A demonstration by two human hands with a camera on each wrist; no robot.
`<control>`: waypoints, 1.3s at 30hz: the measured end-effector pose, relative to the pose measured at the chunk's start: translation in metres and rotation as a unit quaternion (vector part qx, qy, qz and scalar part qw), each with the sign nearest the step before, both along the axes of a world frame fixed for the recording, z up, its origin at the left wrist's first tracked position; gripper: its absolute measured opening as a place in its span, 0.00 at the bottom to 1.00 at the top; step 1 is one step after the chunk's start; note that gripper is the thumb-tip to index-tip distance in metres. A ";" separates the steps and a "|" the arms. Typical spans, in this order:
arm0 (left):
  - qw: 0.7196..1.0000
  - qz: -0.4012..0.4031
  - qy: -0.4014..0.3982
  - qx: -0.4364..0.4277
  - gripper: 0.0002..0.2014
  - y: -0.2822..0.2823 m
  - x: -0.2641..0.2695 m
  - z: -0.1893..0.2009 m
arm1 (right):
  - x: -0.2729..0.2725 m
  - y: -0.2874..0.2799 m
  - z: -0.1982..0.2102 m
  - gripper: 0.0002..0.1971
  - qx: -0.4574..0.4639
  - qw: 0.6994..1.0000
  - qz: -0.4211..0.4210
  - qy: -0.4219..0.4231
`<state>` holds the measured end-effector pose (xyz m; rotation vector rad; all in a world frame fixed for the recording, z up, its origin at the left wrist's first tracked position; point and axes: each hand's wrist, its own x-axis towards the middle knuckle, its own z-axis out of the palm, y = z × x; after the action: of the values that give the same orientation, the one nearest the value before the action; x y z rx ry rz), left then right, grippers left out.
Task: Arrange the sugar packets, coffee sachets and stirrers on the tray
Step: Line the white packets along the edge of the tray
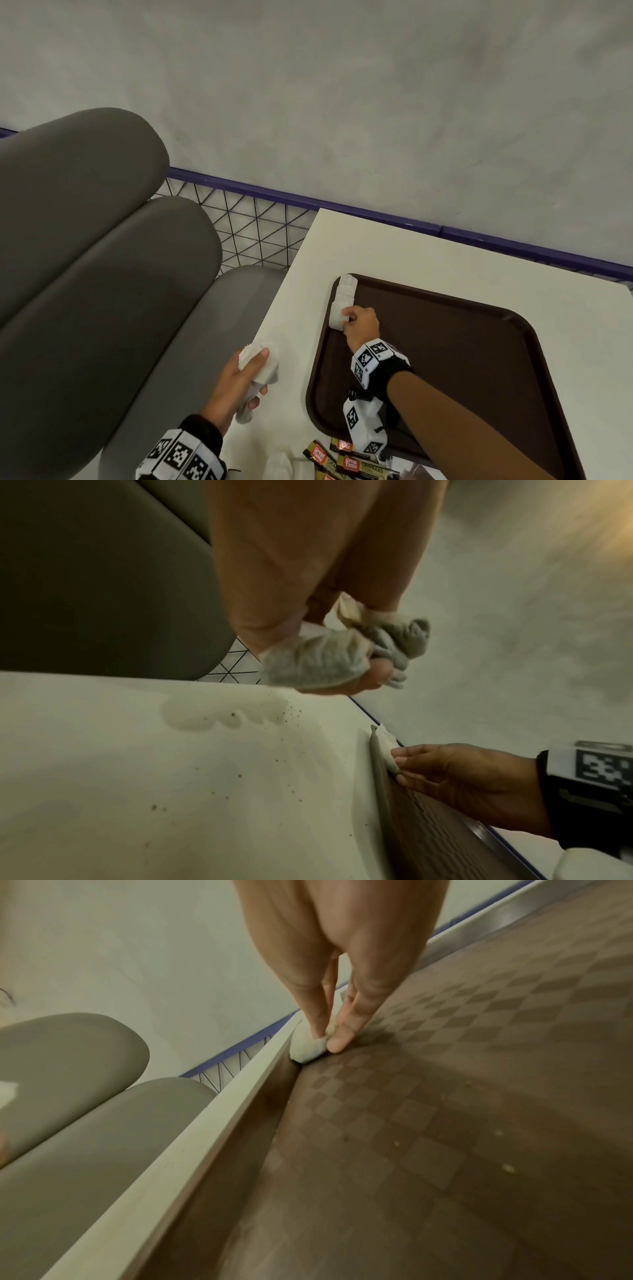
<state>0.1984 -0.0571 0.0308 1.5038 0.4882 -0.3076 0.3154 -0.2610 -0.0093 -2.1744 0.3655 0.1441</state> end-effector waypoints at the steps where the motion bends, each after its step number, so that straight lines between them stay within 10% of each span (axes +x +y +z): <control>1: 1.000 -0.002 0.003 -0.004 0.15 0.001 0.000 0.000 | -0.002 0.000 0.003 0.15 -0.004 1.000 0.007 -0.001; 10: 0.999 -0.022 -0.036 0.000 0.13 -0.007 -0.005 0.012 | -0.054 0.010 0.045 0.10 0.051 0.986 0.118 -0.106; 18: 0.997 -0.045 -0.063 0.011 0.09 -0.025 -0.012 0.028 | -0.088 0.027 0.060 0.08 0.203 0.948 0.244 0.011; 29: 0.998 -0.019 -0.068 0.005 0.06 -0.030 -0.018 0.034 | -0.096 0.024 0.066 0.12 0.310 0.936 0.165 -0.016; 39: 0.999 0.010 -0.040 0.003 0.11 -0.028 -0.015 0.022 | -0.073 0.004 0.037 0.15 0.207 0.975 0.054 -0.051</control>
<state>0.1839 -0.0849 0.0524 1.5100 0.4409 -0.2306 0.2420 -0.2570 0.0275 -1.7791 0.1411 0.1526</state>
